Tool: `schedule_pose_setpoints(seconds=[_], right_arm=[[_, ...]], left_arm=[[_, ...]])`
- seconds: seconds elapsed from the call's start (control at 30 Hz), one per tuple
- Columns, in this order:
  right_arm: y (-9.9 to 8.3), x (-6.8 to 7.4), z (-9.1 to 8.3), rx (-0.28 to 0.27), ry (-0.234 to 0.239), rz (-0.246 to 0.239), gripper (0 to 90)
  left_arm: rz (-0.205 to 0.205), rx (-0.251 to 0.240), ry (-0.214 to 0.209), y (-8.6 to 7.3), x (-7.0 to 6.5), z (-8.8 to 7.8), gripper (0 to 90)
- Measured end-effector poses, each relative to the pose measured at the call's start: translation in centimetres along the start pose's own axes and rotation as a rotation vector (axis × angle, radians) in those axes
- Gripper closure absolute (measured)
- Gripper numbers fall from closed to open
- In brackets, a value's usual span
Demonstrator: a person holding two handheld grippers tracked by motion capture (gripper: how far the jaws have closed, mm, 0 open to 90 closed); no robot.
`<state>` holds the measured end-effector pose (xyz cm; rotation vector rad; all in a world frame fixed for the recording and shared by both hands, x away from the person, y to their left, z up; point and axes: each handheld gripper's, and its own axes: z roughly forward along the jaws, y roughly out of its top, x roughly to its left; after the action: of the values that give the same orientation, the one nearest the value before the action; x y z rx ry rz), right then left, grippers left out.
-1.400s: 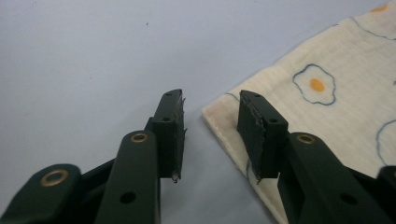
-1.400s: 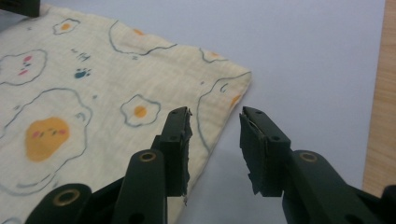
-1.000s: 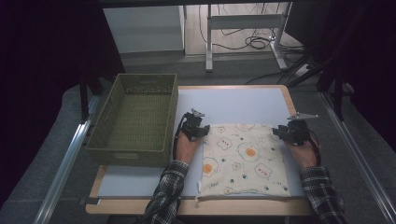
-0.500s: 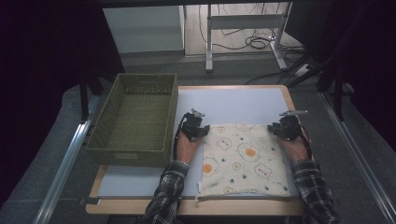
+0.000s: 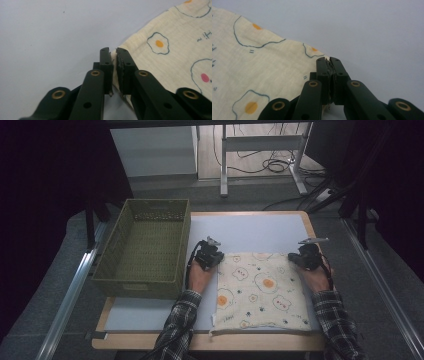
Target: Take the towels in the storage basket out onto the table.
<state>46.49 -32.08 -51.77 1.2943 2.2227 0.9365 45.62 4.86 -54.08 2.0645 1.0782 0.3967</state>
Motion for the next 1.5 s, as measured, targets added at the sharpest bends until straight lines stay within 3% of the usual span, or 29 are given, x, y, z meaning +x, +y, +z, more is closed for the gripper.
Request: schedule_pose_setpoints(seconds=[0.1,0.17,0.23,0.37,0.6,0.73,1.13,1.5], right_arm=[[-0.1,-0.1,-0.1,-0.005,0.003,0.002,87.1],[-0.1,-0.1,-0.3,-0.006,0.003,-0.003,87.1],[-0.1,-0.1,-0.7,-0.014,0.009,-0.003,87.1],[0.1,-0.5,-1.7,-0.036,0.02,0.005,87.1],[0.1,-0.6,-4.1,-0.08,0.046,0.01,87.0],[-0.6,-0.1,-5.4,-0.107,0.061,0.002,87.0],[-2.9,1.0,-8.0,-0.132,0.09,-0.029,86.6],[-5.4,2.1,-10.1,-0.134,0.123,-0.026,86.5]], left_arm=[[0.018,-0.004,0.013,0.0,-0.2,0.0,86.5],[-0.006,-0.006,0.005,0.0,-0.1,-0.1,86.9],[-0.011,-0.02,0.024,0.0,-0.2,-0.2,86.9],[-0.046,-0.077,0.014,0.3,-0.1,-1.2,86.9],[-0.009,-0.111,0.014,0.8,-1.1,-3.0,86.6],[-0.016,-0.132,0.001,0.2,-1.6,-3.6,86.6],[0.031,-0.176,-0.04,-1.6,-4.0,-6.2,86.6],[0.054,-0.159,-0.082,-3.6,-5.4,-7.2,86.5]])
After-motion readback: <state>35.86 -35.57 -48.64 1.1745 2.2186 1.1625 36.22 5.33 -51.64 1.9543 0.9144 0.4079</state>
